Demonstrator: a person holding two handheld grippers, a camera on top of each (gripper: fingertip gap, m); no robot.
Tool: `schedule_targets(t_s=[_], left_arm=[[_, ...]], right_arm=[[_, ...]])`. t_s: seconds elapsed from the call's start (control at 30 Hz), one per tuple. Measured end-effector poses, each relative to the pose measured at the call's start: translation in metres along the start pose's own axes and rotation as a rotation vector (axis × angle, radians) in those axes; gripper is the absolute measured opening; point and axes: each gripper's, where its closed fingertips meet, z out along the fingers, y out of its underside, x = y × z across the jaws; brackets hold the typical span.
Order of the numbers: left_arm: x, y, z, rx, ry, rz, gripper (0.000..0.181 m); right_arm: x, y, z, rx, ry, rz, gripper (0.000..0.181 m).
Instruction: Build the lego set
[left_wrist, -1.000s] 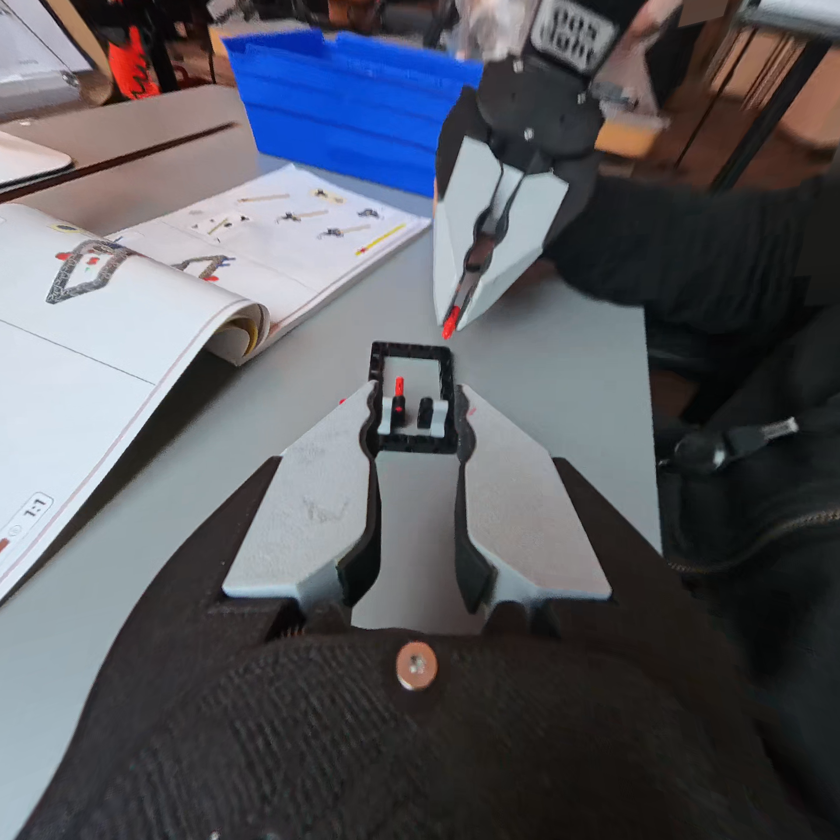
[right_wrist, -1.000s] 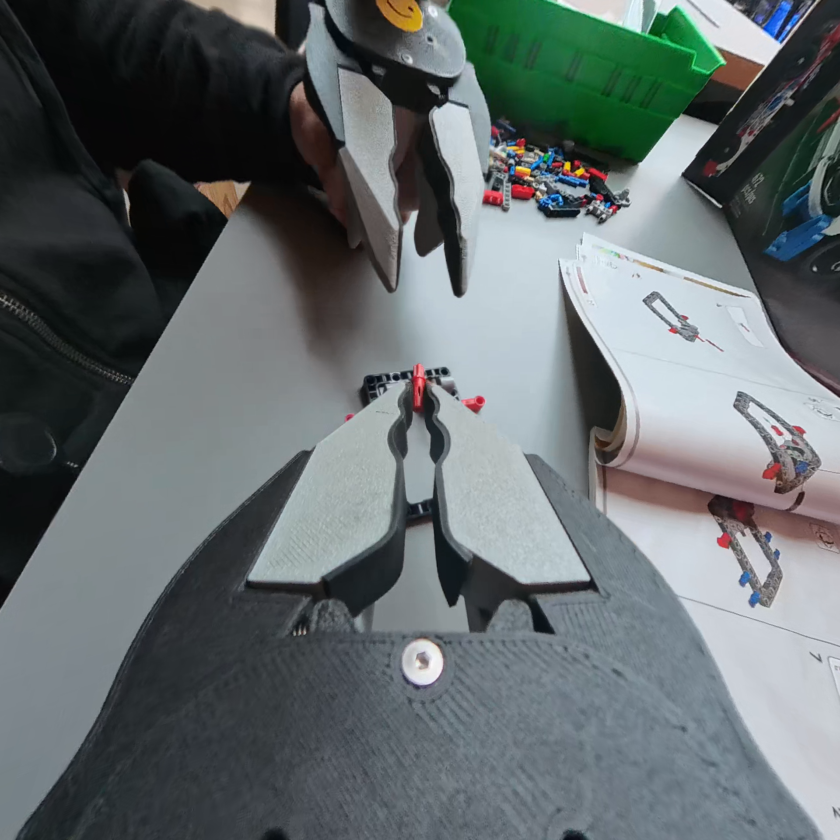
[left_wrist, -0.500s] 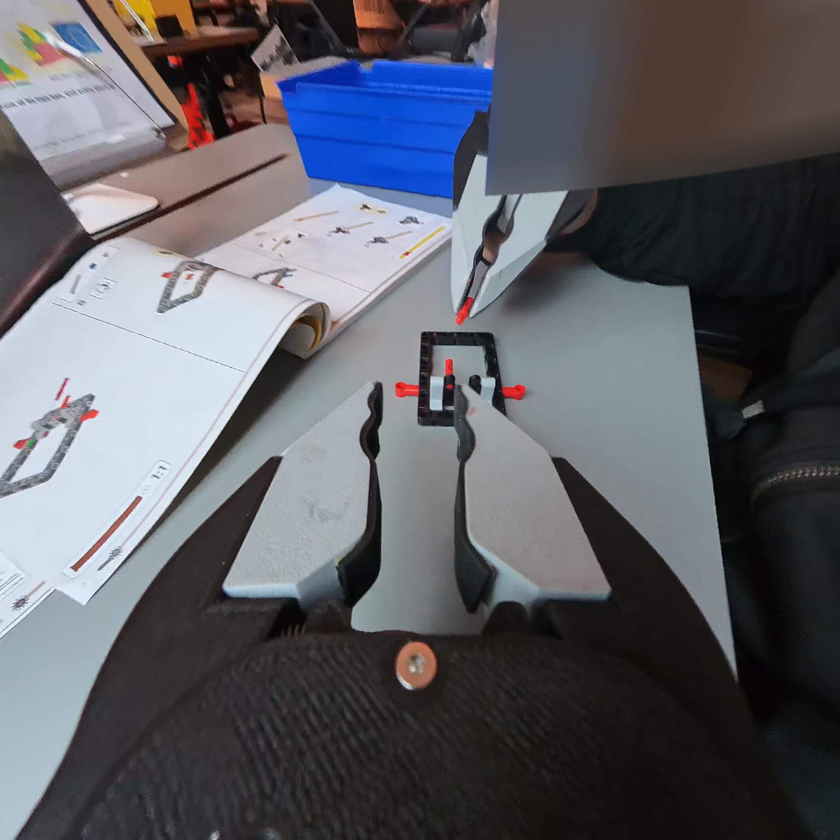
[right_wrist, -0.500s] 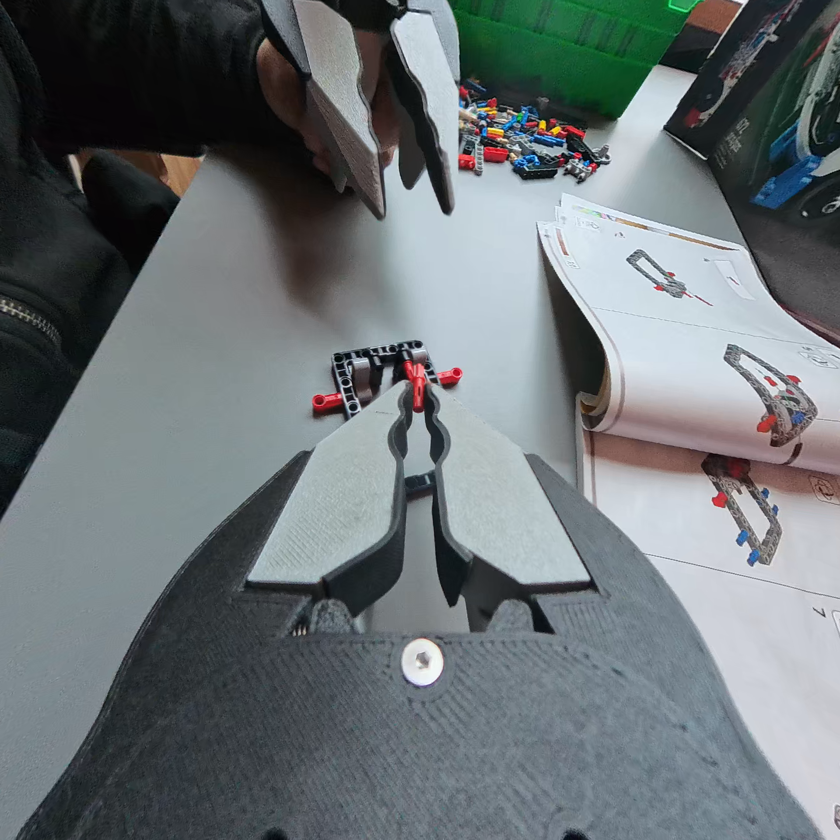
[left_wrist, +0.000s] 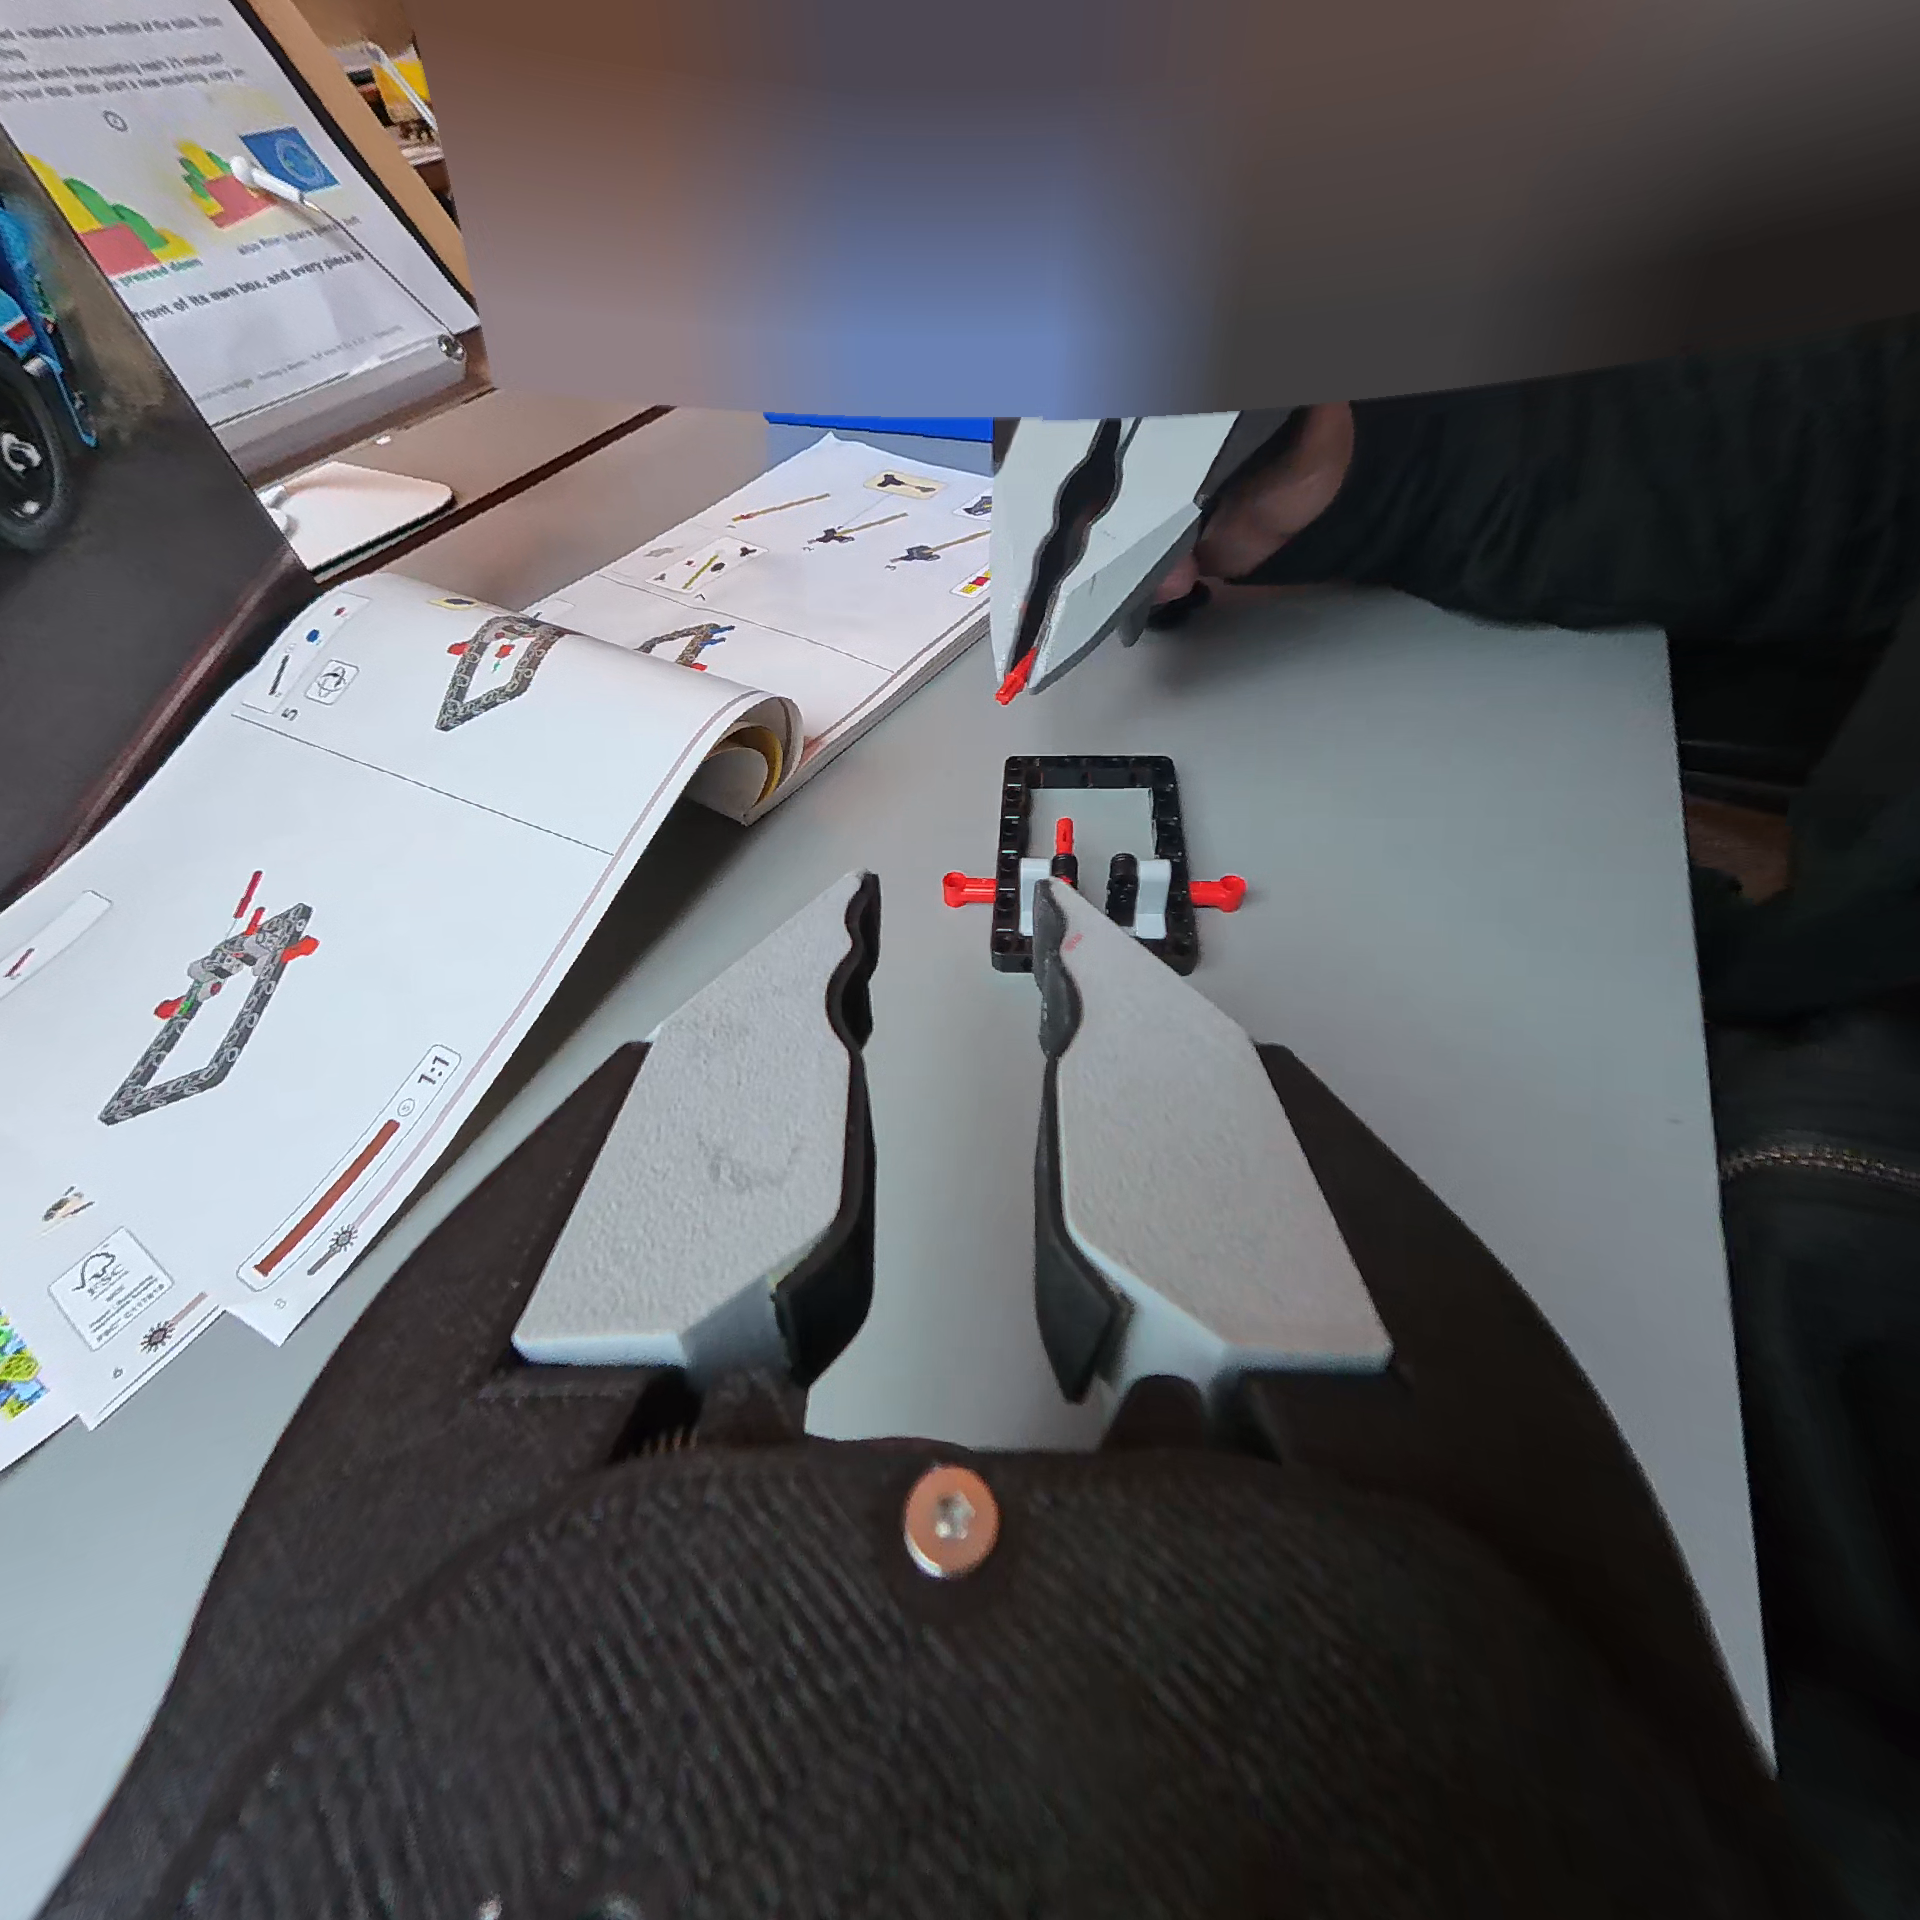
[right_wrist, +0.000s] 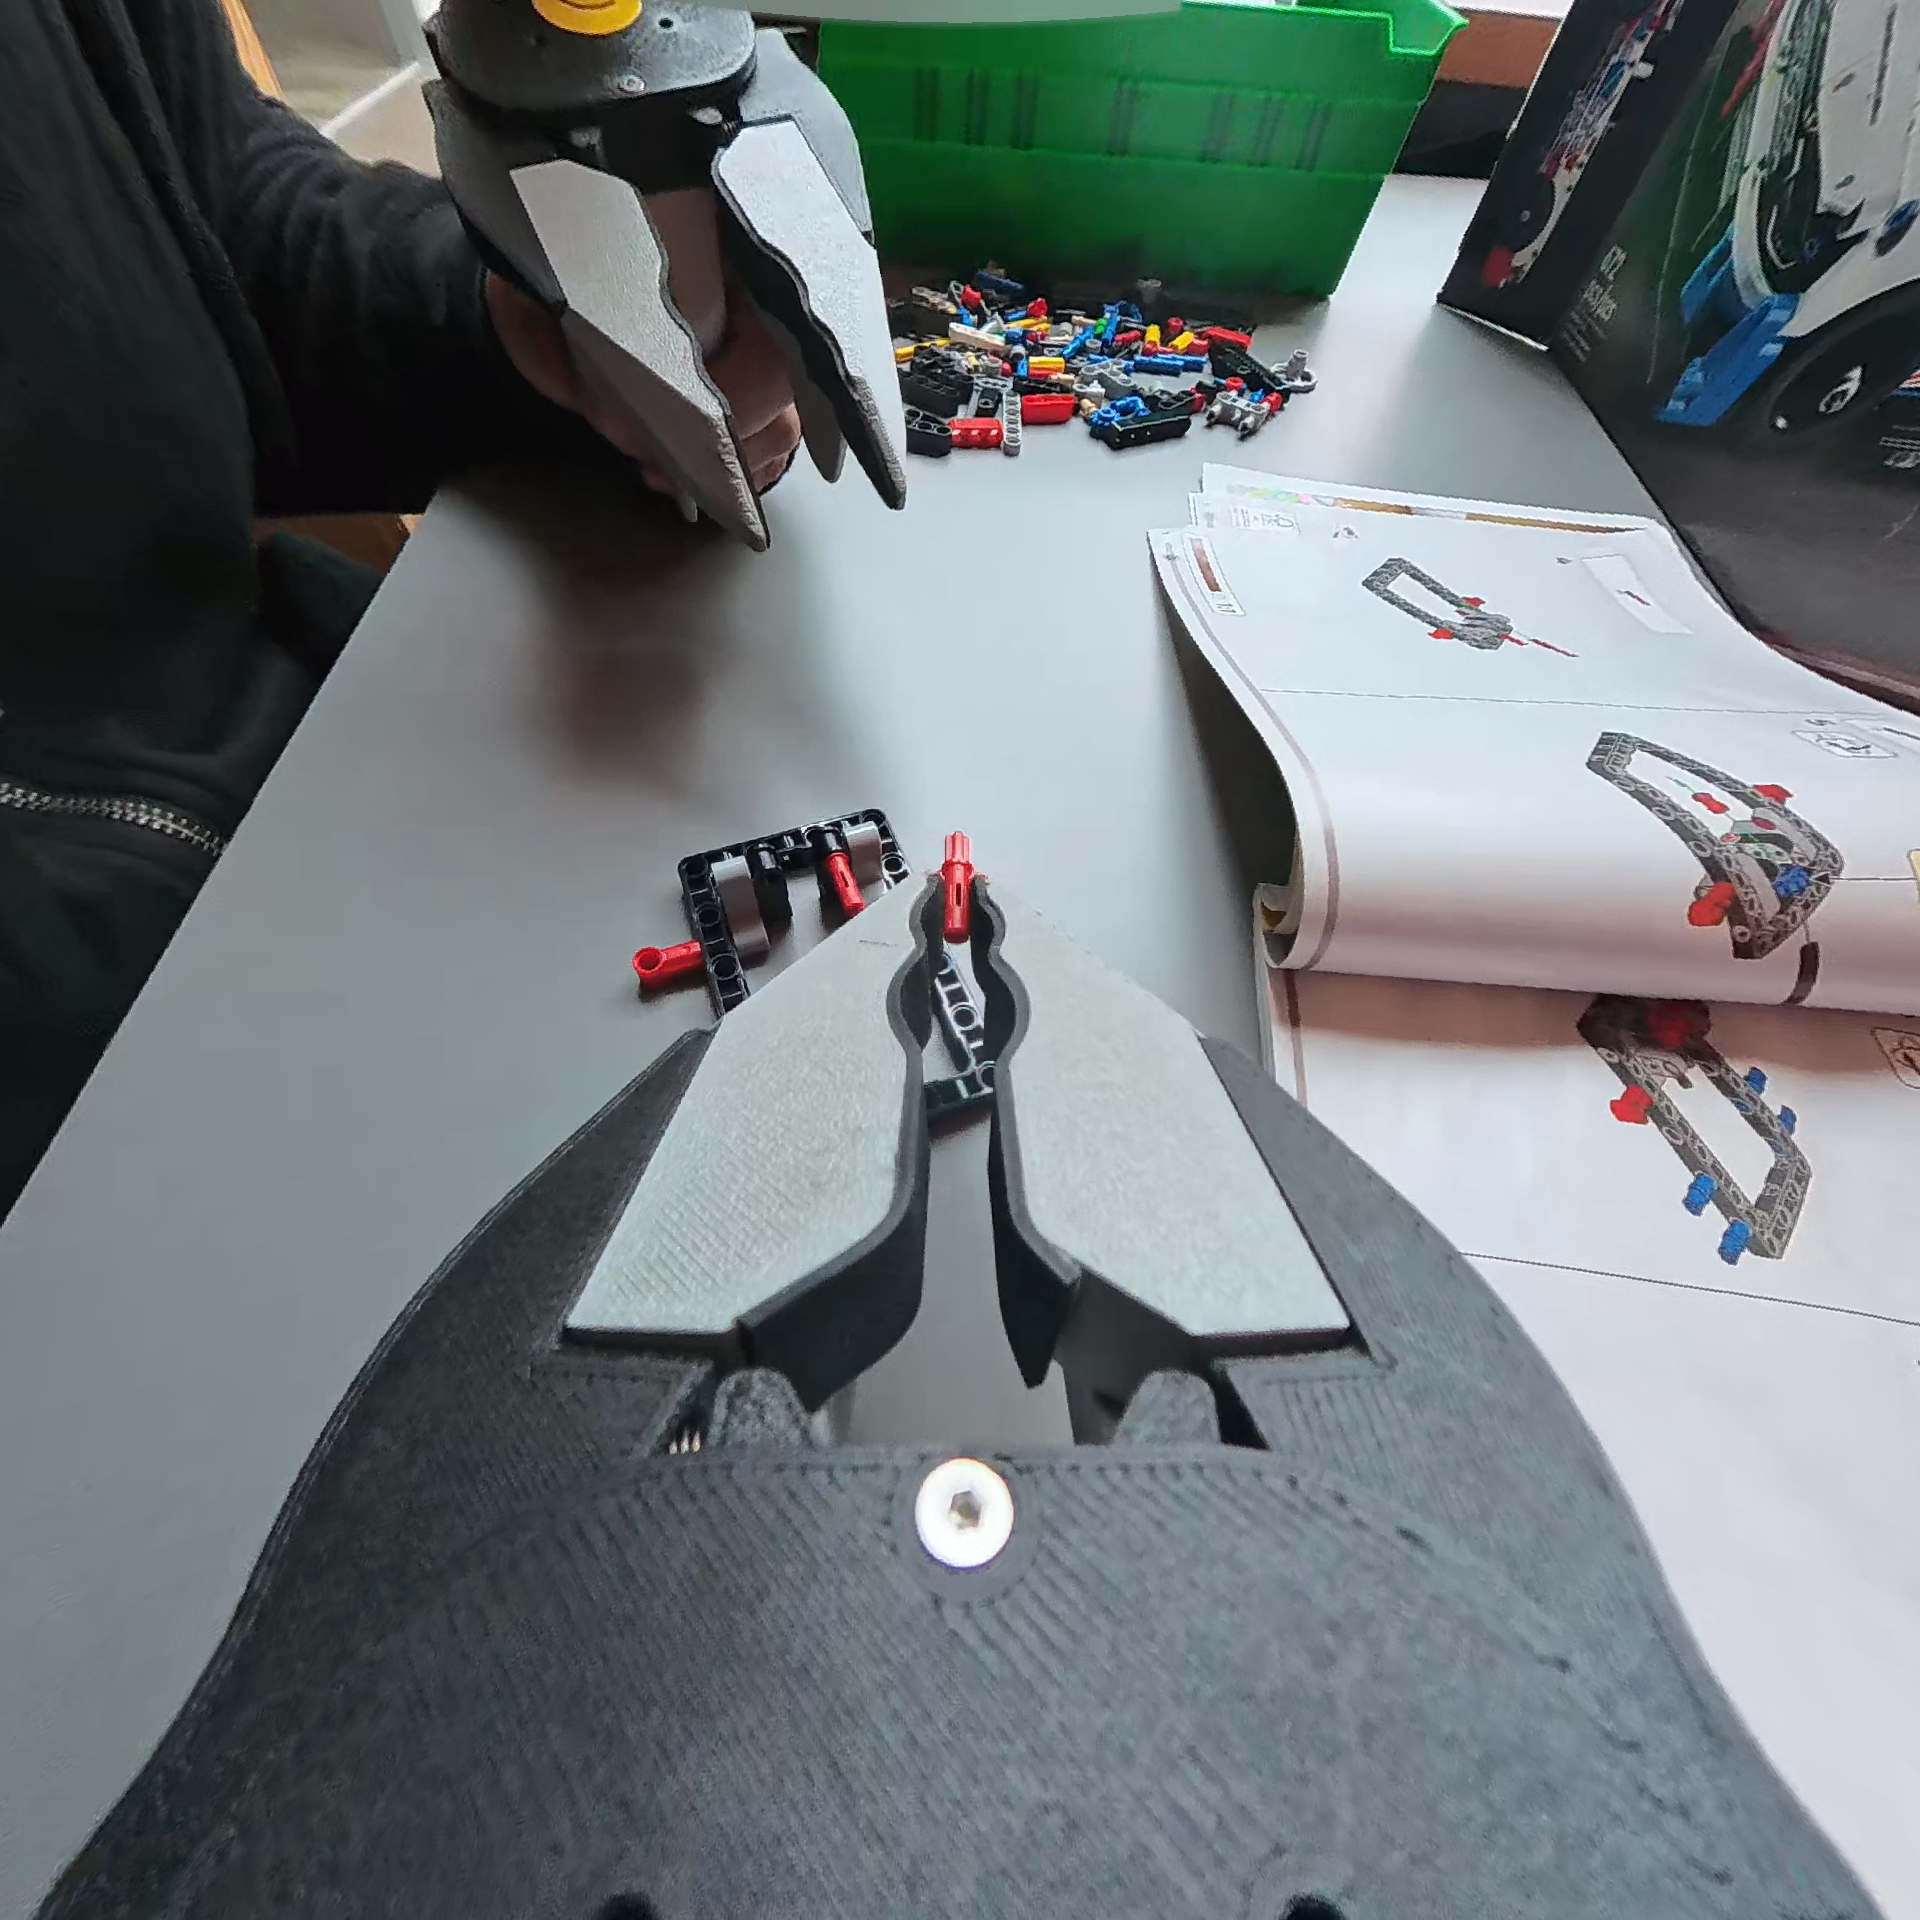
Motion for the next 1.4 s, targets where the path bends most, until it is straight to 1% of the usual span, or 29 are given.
schedule_targets(t_s=[1.0, 1.23, 1.4], left_arm=[[-0.001, 0.002, 0.002, -0.018, 0.002, -0.015, 0.025], [0.009, 0.006, 0.005, -0.050, 0.053, -0.003, 0.025], [0.010, 0.008, 0.007, -0.069, 0.059, -0.001, 0.025]], right_arm=[[-0.004, 0.003, 0.002, -0.021, -0.013, -0.018, 0.001], [-0.006, 0.004, 0.004, -0.031, -0.012, -0.033, 0.001], [-0.007, 0.004, 0.004, -0.033, -0.010, -0.041, 0.001]])
